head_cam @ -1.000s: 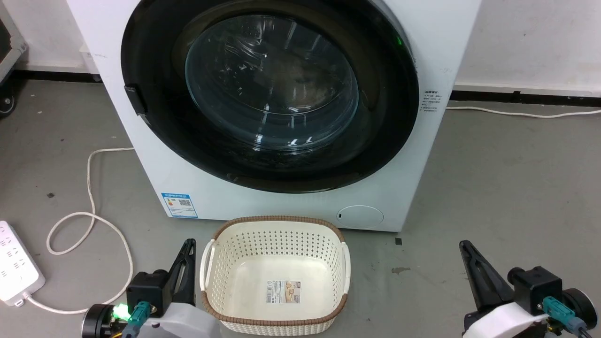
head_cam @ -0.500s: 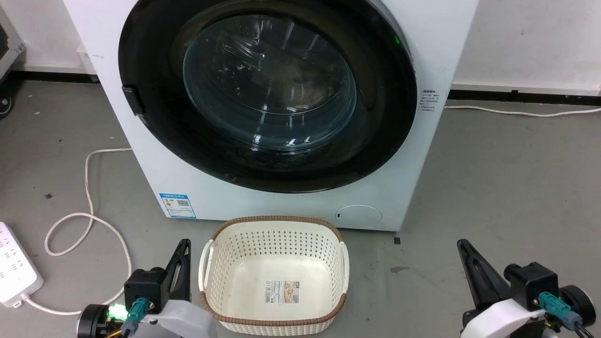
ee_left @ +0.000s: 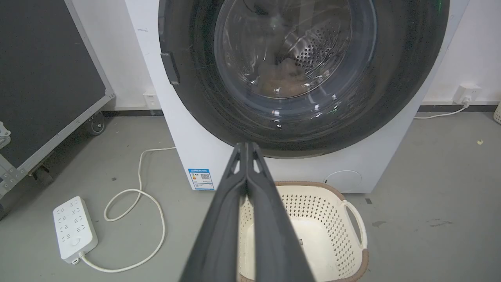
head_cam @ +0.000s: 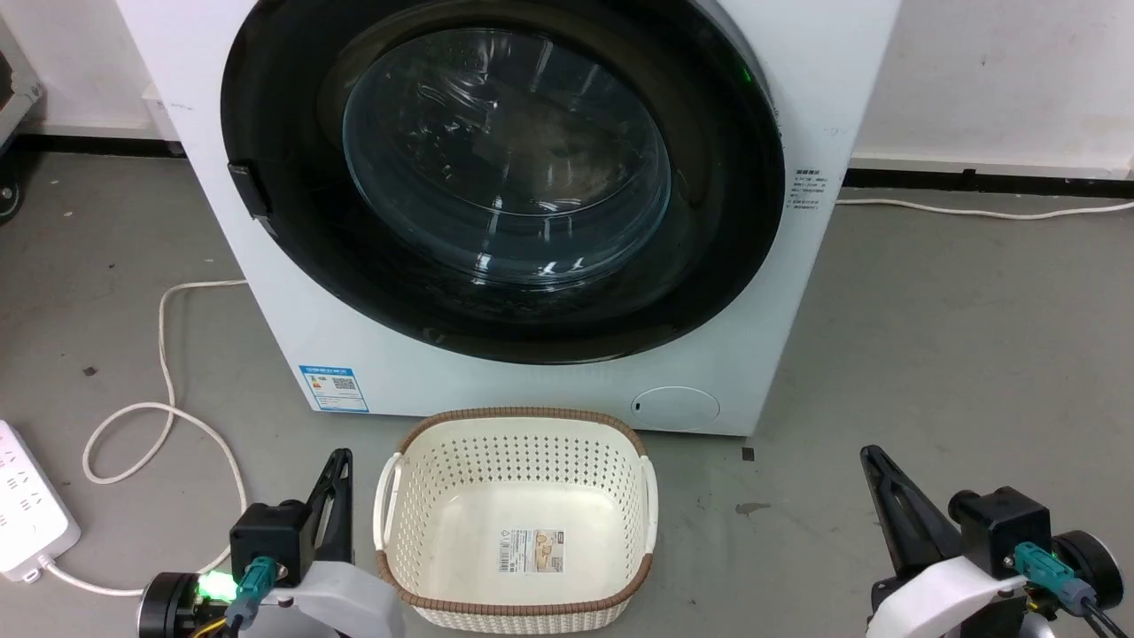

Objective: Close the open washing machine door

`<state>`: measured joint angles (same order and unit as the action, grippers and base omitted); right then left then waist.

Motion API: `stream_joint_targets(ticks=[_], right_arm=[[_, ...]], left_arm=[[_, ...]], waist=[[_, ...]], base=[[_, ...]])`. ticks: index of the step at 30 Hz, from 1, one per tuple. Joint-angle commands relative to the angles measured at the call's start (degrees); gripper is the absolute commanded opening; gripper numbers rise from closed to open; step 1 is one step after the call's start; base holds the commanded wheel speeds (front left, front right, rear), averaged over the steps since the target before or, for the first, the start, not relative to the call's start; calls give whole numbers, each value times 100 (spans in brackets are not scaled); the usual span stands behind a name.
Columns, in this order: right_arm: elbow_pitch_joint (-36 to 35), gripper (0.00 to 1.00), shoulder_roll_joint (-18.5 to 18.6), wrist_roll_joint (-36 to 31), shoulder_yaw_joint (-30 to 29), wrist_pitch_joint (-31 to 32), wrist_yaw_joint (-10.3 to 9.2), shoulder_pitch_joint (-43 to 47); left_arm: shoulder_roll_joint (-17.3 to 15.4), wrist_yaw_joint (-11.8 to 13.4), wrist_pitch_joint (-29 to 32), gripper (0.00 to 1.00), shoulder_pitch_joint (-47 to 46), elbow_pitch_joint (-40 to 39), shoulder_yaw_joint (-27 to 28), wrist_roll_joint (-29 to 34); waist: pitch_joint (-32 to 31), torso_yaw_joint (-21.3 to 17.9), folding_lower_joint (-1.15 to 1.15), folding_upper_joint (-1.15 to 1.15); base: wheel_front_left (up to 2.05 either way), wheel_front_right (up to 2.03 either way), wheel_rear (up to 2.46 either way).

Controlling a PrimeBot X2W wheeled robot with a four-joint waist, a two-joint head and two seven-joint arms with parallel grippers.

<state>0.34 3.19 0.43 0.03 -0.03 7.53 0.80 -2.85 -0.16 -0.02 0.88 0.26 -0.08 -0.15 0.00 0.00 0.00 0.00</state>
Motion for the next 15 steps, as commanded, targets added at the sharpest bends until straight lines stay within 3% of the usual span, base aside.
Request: stream_joint_targets(ticks=[1,15], right_arm=[[-34,0,-31,-43,-3,3,-4,-80],[-34,0,-31,-43,-3,3,-4,-80]], left_arm=[[-3,16,2,0,-88,-26,8,15],[-3,16,2,0,-88,-26,8,15]], waist=[[0,0,0,0],[0,0,0,0]], base=[[0,0,0],[0,0,0]])
